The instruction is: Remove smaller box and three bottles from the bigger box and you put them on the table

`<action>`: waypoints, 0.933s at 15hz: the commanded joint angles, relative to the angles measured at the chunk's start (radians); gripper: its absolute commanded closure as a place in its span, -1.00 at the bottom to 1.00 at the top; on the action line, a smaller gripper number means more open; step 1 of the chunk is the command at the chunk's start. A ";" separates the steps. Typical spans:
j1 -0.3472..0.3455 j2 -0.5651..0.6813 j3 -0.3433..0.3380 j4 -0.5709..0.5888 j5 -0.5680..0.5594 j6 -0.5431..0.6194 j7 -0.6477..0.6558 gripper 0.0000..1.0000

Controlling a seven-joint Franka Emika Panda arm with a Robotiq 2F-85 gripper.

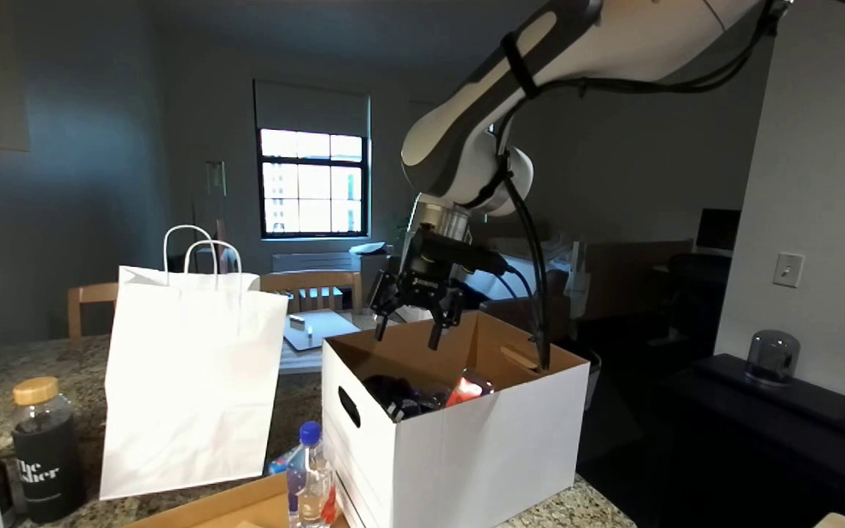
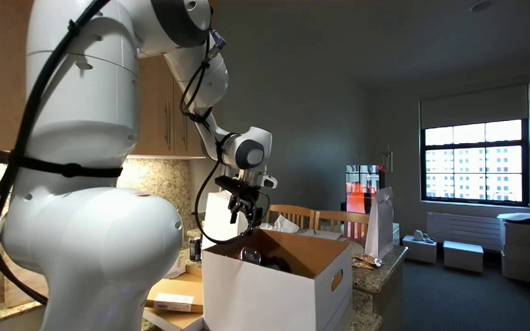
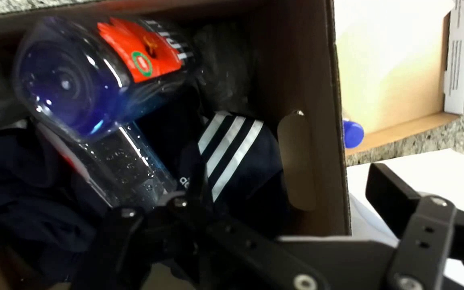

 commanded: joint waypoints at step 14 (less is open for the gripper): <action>-0.010 0.017 0.015 0.039 0.045 -0.015 -0.066 -1.00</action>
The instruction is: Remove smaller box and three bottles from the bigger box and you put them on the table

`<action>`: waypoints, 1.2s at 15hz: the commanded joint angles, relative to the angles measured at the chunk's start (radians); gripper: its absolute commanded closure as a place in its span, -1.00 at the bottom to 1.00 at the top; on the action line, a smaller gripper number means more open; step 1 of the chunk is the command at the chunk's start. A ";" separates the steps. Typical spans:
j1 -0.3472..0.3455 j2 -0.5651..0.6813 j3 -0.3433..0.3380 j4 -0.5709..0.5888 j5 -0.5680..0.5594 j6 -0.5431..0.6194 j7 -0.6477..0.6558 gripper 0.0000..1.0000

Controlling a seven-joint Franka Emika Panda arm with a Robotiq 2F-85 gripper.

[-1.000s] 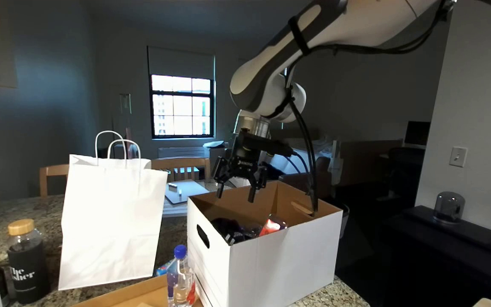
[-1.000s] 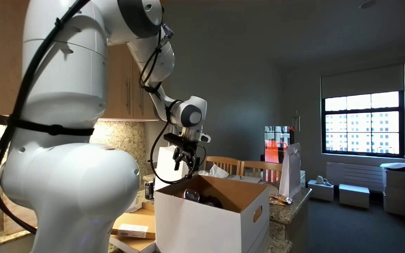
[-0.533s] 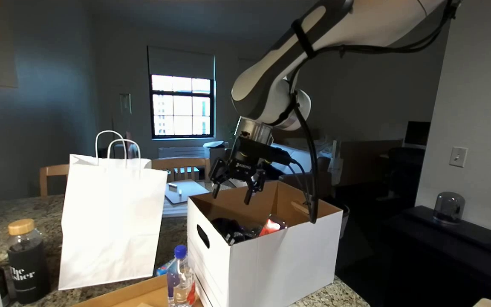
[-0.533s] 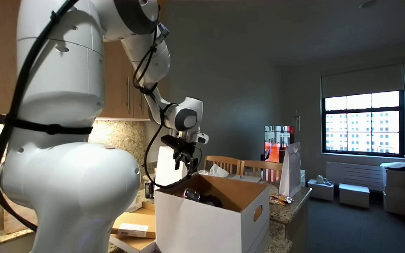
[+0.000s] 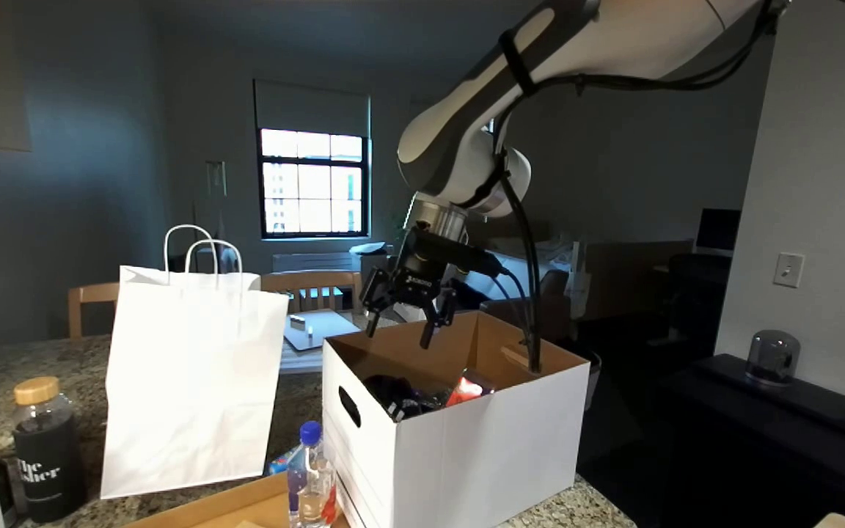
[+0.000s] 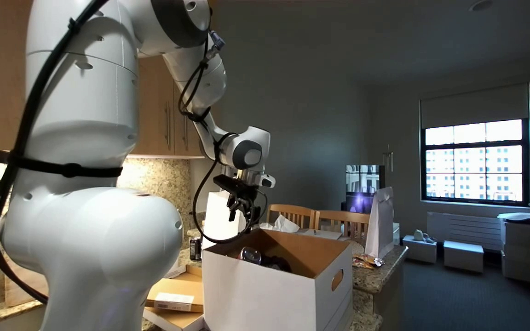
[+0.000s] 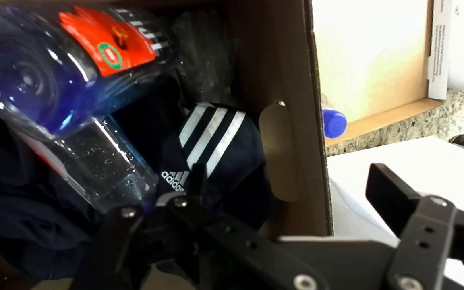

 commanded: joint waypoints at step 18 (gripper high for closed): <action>-0.114 -0.030 -0.099 0.085 -0.255 -0.289 -0.541 -1.00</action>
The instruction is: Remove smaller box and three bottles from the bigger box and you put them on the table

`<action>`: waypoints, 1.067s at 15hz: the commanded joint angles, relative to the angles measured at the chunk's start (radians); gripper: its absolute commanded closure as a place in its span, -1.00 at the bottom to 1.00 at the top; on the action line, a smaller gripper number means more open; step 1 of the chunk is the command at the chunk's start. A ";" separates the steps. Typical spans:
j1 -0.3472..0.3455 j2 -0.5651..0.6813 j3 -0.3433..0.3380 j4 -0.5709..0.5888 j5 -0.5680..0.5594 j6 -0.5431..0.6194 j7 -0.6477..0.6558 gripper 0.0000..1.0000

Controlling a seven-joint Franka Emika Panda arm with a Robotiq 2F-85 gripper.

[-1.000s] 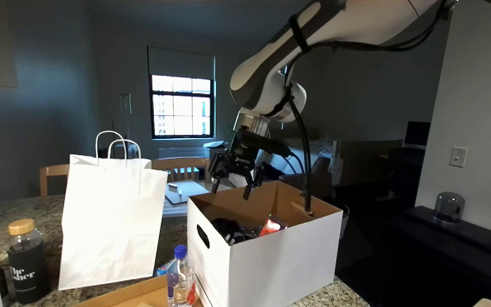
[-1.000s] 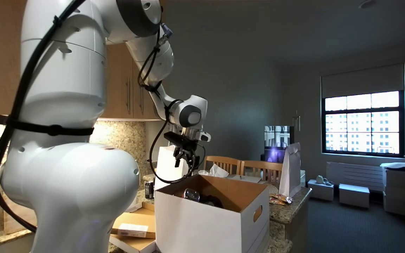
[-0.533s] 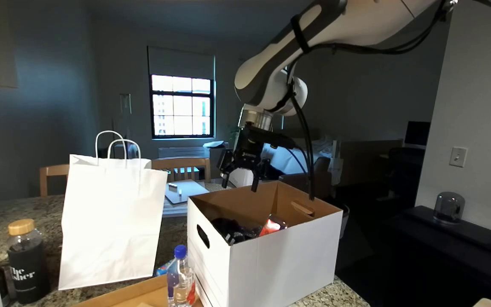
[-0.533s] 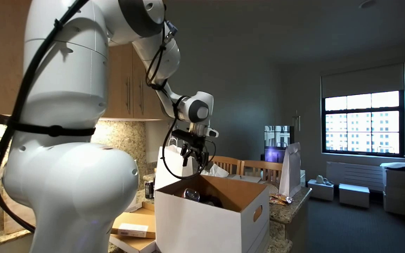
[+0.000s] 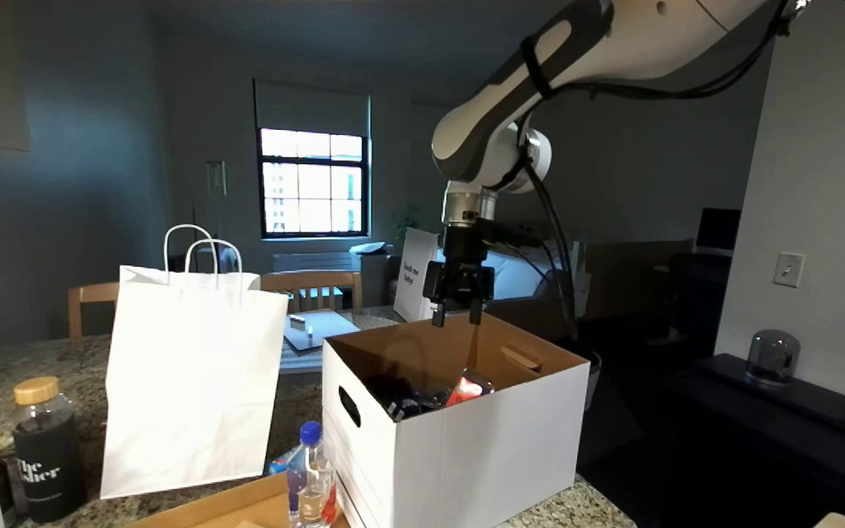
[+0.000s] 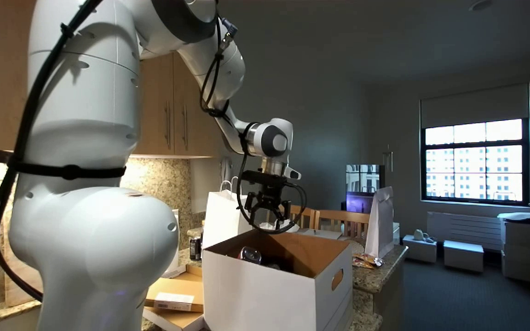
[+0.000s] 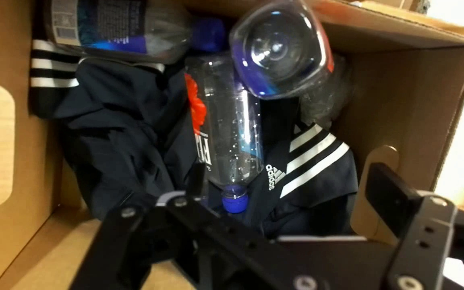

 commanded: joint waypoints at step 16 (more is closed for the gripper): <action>-0.020 -0.019 -0.007 -0.005 -0.012 0.003 -0.150 -1.00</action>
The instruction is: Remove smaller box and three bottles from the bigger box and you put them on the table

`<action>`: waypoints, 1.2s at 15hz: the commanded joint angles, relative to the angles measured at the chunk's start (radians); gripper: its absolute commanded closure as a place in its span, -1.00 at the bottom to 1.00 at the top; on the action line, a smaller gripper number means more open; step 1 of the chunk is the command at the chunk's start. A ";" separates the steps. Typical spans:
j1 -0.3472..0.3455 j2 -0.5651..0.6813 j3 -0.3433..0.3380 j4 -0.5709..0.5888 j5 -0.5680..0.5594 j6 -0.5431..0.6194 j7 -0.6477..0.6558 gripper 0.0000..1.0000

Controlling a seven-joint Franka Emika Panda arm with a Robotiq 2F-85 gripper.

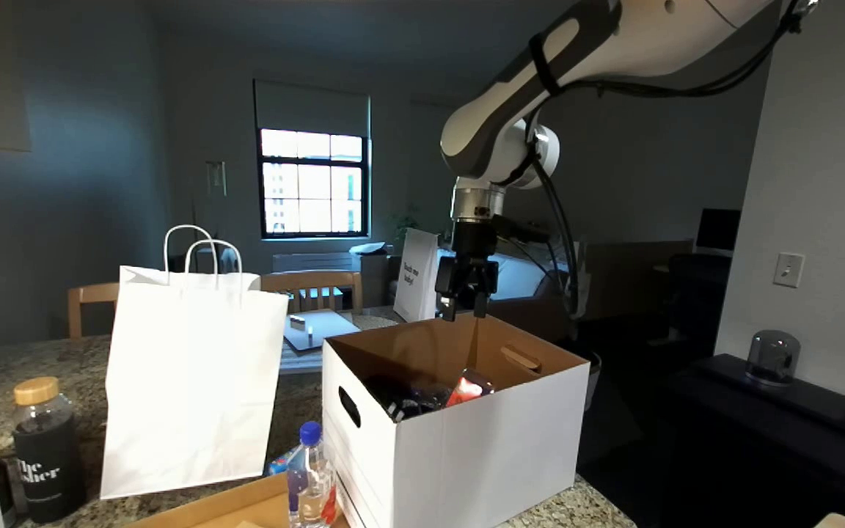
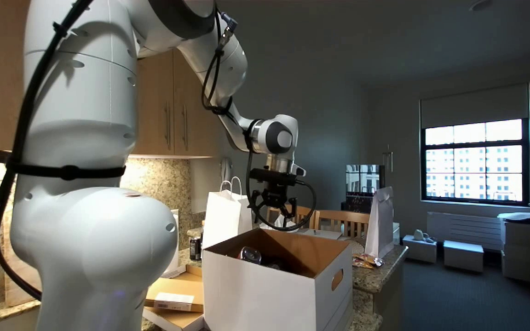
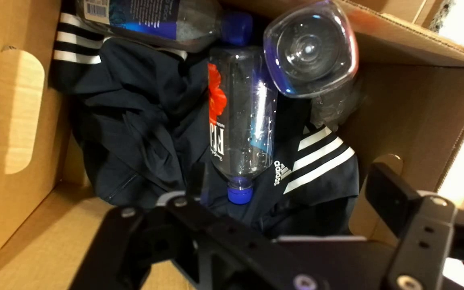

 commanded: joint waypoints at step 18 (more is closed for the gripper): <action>-0.001 0.179 0.052 0.004 -0.071 -0.239 -0.248 -1.00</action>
